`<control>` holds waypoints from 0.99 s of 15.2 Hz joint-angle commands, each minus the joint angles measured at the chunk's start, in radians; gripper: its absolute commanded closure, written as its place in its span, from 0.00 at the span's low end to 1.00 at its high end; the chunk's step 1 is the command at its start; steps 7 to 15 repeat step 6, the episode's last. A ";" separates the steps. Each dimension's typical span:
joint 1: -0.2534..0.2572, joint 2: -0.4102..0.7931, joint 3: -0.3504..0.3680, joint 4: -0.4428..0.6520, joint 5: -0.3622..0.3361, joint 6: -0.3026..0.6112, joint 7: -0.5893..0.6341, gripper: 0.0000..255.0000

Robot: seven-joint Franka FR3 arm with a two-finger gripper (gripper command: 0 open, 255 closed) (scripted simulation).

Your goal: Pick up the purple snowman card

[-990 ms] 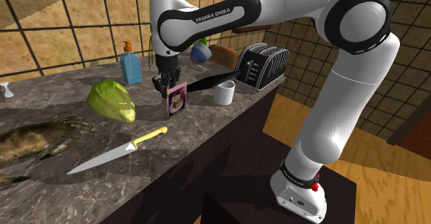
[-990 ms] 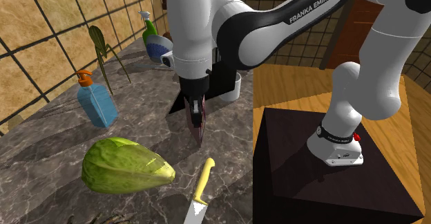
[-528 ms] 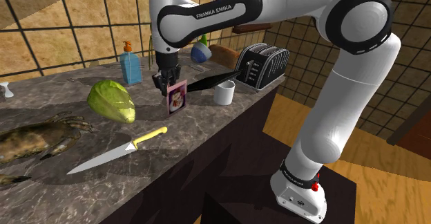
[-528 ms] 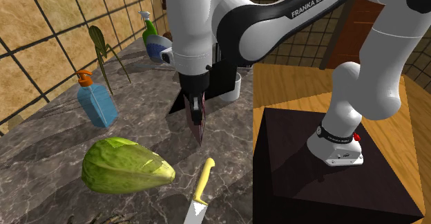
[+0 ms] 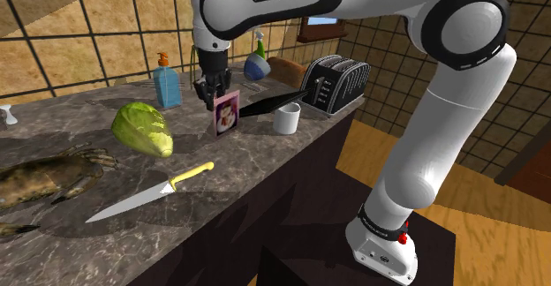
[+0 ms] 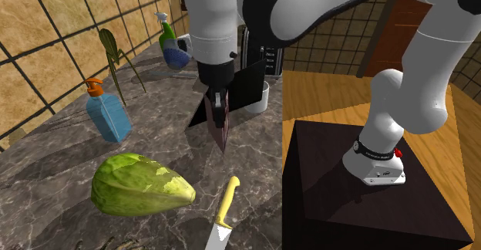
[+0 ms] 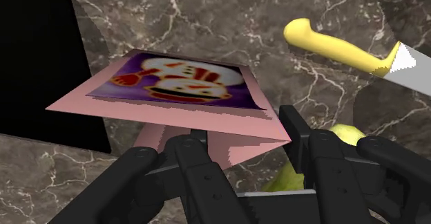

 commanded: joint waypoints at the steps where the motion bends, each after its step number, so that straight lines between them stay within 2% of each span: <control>1: 0.000 0.003 0.000 0.029 -0.001 -0.027 -0.001 1.00; 4: 0.000 0.002 0.000 0.068 0.000 -0.067 -0.002 1.00; 15: 0.000 0.001 0.000 0.070 0.000 -0.069 -0.002 1.00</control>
